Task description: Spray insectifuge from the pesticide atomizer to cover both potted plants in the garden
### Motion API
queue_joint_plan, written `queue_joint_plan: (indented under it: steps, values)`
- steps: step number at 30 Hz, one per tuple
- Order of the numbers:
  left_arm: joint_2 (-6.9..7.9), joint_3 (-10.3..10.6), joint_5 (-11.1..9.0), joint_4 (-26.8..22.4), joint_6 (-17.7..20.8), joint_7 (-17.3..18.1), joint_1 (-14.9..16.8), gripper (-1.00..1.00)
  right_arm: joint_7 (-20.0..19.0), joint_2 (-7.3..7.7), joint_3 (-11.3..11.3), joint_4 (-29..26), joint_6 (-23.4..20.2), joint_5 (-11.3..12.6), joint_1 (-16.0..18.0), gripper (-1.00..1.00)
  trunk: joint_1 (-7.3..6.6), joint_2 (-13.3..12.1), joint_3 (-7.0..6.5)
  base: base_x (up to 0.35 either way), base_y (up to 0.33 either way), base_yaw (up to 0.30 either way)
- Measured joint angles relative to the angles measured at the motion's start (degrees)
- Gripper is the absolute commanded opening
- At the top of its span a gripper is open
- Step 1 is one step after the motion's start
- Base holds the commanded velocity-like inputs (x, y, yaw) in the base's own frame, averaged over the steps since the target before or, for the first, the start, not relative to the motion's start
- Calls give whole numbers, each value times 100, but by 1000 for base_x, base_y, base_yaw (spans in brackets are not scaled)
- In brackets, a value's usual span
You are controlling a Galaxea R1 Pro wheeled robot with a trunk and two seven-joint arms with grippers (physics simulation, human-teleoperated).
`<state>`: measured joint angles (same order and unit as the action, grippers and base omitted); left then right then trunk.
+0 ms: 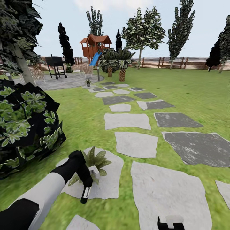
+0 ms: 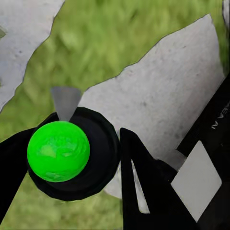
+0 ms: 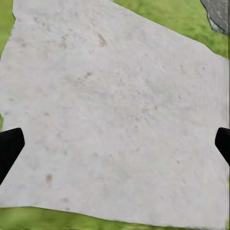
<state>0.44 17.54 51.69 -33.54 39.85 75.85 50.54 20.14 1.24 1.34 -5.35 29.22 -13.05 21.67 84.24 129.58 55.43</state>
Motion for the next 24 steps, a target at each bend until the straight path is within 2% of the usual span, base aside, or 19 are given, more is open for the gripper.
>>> queue_joint_plan:
  steps: [6, 9, 10, 11, 13, 14, 16, 17, 19, 22, 23, 24]
  values:
    - [0, -7, -113, 55, -13, -139, -34, -100, 0, 0, 1, -3, 0, 0, -1, 100, 0, 0, -1, -264, -196, -51]
    - [2, -6, -352, 21, -57, -406, -217, -100, 1, 8, 1, -8, 0, 0, -1, 100, 0, 0, -10, -267, -193, -214]
    - [3, -5, -586, 28, -296, -731, -348, -100, 0, 10, 1, -9, 0, 4, -1, 100, 0, 0, -13, -271, -180, -231]
    - [14, -9, -894, 53, -788, -1091, -489, -100, 0, 19, 2, -9, 0, 6, -1, 100, 0, 0, -17, -272, -176, -232]
    - [73, -20, -1424, 68, -1486, -1483, -756, -100, -15, 39, -3, -13, 0, 3, -1, 100, 0, 0, -24, -274, -170, -143]
    - [100, -37, -1593, 70, -1757, -1571, -908, -100, -23, 46, -8, -14, 0, 1, -1, 100, 0, 0, -25, -276, -160, -50]
    - [145, -58, -1707, 71, -2286, -1639, -1131, -100, -54, 55, -13, -17, 0, -7, 0, 100, 0, 0, -27, -277, -155, -24]
    - [207, -63, -1745, 73, -2636, -1655, -1201, -100, -180, 58, -22, -27, -5, -14, 0, 100, 0, 0, -28, -278, -152, -8]
    - [284, -66, -1781, 86, -3106, -1658, -1257, -100, -826, 78, -97, -105, -10, -75, 0, 100, 0, 0, -28, -224, -125, -4]
    - [314, -48, -1751, 245, -3285, -1655, -1274, -100, -1934, 152, -148, -699, -66, -312, 2, 100, -2, 0, -29, -60, -34, -1]
    - [318, -41, -1746, 277, -3295, -1654, -1275, -100, -2175, 179, -151, -891, -105, -407, 2, 100, -2, 0, -29, -13, -7, 0]
    - [324, -22, -1736, 316, -3298, -1651, -1274, -100, -2714, 245, -153, -1234, -275, -570, 3, 100, -3, 0, -29, -7, -4, 0]
